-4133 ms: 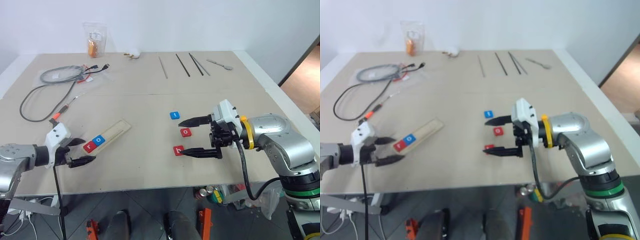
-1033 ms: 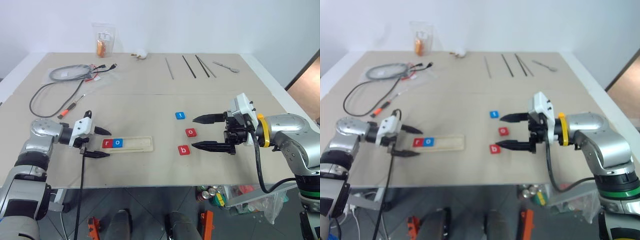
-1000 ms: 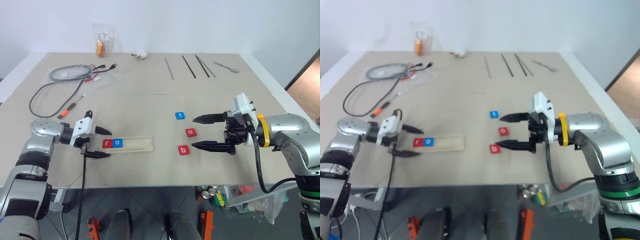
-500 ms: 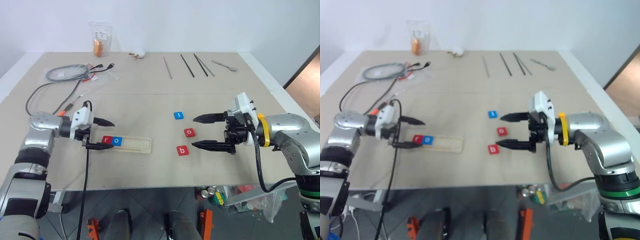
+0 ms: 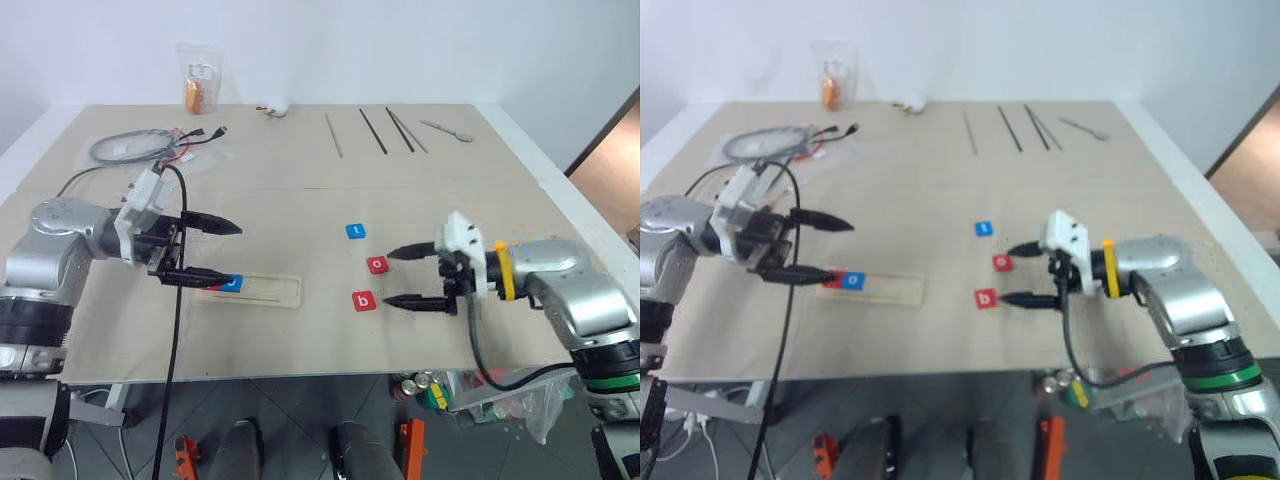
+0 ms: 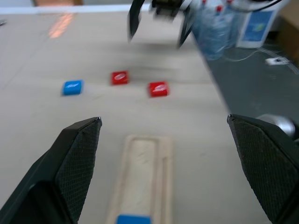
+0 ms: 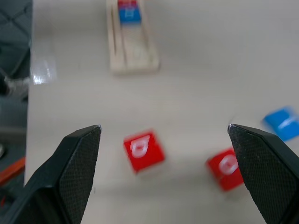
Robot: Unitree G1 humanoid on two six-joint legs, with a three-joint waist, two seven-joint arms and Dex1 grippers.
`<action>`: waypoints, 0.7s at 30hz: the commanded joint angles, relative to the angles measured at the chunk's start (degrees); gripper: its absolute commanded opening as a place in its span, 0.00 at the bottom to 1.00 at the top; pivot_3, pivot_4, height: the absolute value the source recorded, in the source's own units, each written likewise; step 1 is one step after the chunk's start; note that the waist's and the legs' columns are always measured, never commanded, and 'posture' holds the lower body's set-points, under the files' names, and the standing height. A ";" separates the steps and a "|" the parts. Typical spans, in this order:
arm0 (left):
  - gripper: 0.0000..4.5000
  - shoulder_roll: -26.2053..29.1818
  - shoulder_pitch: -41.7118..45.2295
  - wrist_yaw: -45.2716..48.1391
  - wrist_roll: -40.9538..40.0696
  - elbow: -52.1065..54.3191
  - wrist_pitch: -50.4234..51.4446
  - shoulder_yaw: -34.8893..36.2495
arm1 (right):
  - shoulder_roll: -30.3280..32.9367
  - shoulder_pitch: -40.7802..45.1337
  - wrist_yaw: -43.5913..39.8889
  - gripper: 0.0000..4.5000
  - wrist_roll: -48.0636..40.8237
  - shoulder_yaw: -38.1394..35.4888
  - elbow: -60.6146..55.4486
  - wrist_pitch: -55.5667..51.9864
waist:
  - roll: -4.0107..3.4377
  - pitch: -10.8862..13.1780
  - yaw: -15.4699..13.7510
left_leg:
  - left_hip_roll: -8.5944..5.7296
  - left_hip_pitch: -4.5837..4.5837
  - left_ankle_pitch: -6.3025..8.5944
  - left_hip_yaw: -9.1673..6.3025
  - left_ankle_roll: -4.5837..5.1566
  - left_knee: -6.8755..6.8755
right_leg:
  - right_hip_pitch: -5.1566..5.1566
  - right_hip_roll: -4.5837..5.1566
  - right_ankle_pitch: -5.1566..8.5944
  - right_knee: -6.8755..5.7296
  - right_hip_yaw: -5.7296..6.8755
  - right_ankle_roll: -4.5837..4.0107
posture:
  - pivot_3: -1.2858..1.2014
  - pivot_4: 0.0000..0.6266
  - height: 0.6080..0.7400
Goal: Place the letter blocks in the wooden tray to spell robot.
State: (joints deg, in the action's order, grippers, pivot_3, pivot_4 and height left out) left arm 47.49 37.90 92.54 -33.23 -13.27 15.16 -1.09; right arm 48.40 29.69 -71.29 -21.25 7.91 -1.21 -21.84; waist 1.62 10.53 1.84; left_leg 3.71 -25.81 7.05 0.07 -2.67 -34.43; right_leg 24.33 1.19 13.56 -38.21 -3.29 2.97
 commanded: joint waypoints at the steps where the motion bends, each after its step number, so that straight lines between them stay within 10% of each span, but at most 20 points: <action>1: 0.99 1.21 -5.22 -0.04 -2.80 5.91 -3.53 1.67 | -2.02 2.79 -0.53 1.00 2.65 1.02 3.90 3.12 | 0.00 0.00 0.39 | 0.00 0.01 0.00 0.00 0.00 0.00 | -0.02 0.00 0.00 -0.01 0.00 0.00 | 0.52 0.24 1.00; 21: 0.99 -2.58 -21.48 -9.52 -4.27 17.19 -4.21 10.92 | -9.13 3.54 -3.15 1.00 8.20 5.08 11.73 8.33 | 0.01 0.00 0.71 | 0.00 0.08 -0.01 0.01 0.00 -0.03 | -0.07 0.01 -0.05 -0.03 -0.03 -0.03 | 0.52 0.24 1.00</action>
State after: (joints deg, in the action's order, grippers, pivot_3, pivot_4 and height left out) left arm 43.94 16.67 82.93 -36.77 1.84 11.25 7.89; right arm 39.36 32.70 -73.71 -13.08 13.53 10.81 -14.37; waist 1.63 10.53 2.55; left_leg 3.71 -25.72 7.04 0.08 -2.67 -34.45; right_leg 24.26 1.20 13.51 -38.24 -3.32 2.93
